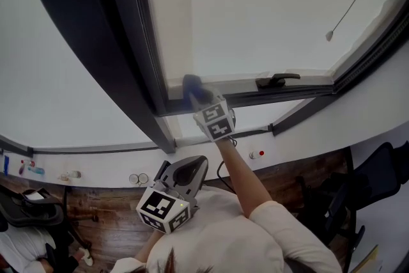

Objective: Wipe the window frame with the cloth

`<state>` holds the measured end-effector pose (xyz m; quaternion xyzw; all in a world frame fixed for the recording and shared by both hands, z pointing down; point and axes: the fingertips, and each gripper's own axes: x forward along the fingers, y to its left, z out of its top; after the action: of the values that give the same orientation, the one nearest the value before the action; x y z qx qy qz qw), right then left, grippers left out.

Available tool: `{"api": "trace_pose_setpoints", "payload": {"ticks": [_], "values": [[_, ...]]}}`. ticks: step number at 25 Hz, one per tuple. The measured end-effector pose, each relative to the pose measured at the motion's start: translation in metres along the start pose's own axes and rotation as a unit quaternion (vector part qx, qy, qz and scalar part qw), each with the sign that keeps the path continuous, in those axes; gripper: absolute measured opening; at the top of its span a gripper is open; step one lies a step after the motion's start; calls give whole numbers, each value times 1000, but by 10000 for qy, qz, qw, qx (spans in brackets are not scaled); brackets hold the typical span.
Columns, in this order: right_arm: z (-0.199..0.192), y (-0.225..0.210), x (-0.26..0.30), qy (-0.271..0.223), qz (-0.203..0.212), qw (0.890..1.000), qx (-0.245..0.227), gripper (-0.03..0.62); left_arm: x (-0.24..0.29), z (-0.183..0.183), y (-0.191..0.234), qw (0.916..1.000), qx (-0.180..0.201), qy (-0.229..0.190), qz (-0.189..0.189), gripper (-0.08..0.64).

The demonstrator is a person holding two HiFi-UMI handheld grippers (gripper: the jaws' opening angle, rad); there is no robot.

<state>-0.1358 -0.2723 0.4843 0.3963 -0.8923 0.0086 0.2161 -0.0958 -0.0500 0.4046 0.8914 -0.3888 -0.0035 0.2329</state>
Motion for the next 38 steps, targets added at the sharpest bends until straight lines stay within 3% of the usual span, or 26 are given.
{"api": "trace_pose_setpoints", "payload": {"ticks": [38], "values": [[-24, -60, -39, -236, -393, 9980, 439, 54, 8, -12, -24, 9999, 60, 17, 97, 11]]}}
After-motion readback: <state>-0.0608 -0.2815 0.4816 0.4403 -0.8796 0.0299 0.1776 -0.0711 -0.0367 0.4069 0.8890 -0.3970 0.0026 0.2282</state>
